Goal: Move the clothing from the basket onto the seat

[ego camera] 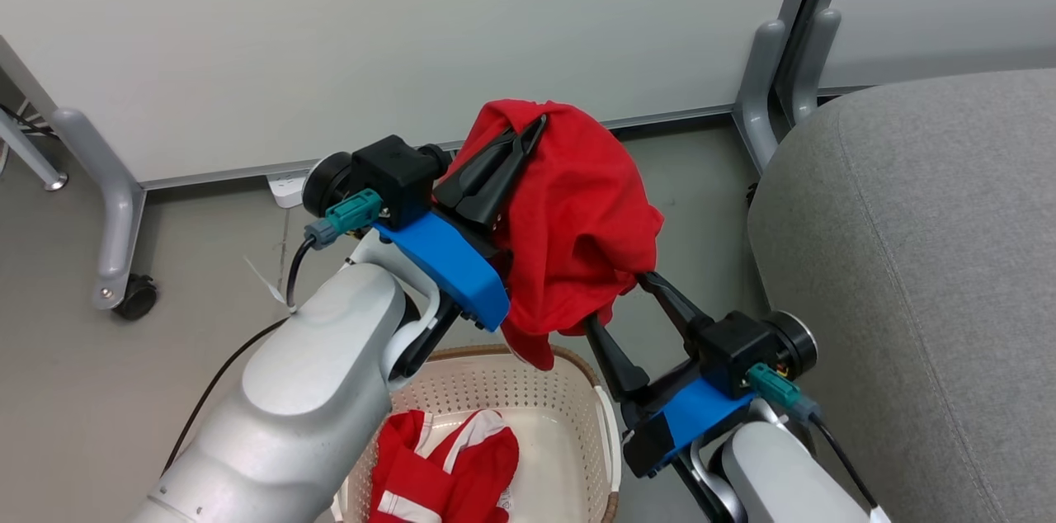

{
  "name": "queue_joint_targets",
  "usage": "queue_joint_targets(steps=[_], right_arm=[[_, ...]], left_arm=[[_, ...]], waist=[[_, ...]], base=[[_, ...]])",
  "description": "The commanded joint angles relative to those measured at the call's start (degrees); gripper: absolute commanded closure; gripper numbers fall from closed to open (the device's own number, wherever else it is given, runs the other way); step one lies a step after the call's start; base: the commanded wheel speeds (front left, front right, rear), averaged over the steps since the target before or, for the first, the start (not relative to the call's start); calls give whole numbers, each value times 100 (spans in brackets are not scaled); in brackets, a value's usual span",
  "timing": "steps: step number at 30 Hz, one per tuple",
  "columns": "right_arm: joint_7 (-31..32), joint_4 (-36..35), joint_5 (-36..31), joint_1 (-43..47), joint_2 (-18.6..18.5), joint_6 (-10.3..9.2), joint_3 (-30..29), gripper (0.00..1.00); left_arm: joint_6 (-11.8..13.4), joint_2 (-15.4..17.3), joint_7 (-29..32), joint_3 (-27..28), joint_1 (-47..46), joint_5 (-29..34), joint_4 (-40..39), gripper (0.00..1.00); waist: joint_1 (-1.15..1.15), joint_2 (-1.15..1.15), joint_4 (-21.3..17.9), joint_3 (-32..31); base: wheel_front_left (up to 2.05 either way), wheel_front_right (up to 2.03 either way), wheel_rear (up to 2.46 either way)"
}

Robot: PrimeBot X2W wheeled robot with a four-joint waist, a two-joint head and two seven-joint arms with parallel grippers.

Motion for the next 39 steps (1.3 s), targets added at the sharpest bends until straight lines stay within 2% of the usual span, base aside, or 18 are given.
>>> queue_joint_targets(steps=[1, 14, 15, 16, 17, 39], right_arm=[[-6, 88, 69, -255, -10, -4, 94, 0], [-5, 510, 289, -1076, -5, -4, 408, 0], [-6, 580, 310, -1118, -6, -4, 436, 36], [-5, 671, 325, -1170, -7, -4, 473, 79], [-6, 721, 380, -1210, -4, -4, 516, 100], [-5, 852, 508, -1271, -5, -4, 607, 100]], left_arm=[[-11, -11, -30, 30, -72, 47, -20, 100], [-23, -121, -30, -4, -161, 68, 11, 100], [-23, -121, -30, 2, -163, 67, 15, 100], [-24, -125, -30, 7, -164, 64, 16, 100], [-24, -128, -30, 12, -161, 64, 20, 100], [-29, -123, -29, 3, -88, 2, 76, 100]], waist=[[0, 0, 34, 54], [0, 0, 161, 175], [0, 0, 164, 177], [0, 0, 167, 183], [0, 0, 168, 186], [0, 0, 114, 163]], base=[[0, 0, 0], [0, 0, 0], [0, 0, 0], [0, 0, 0], [0, 0, 0], [0, 0, 0]])
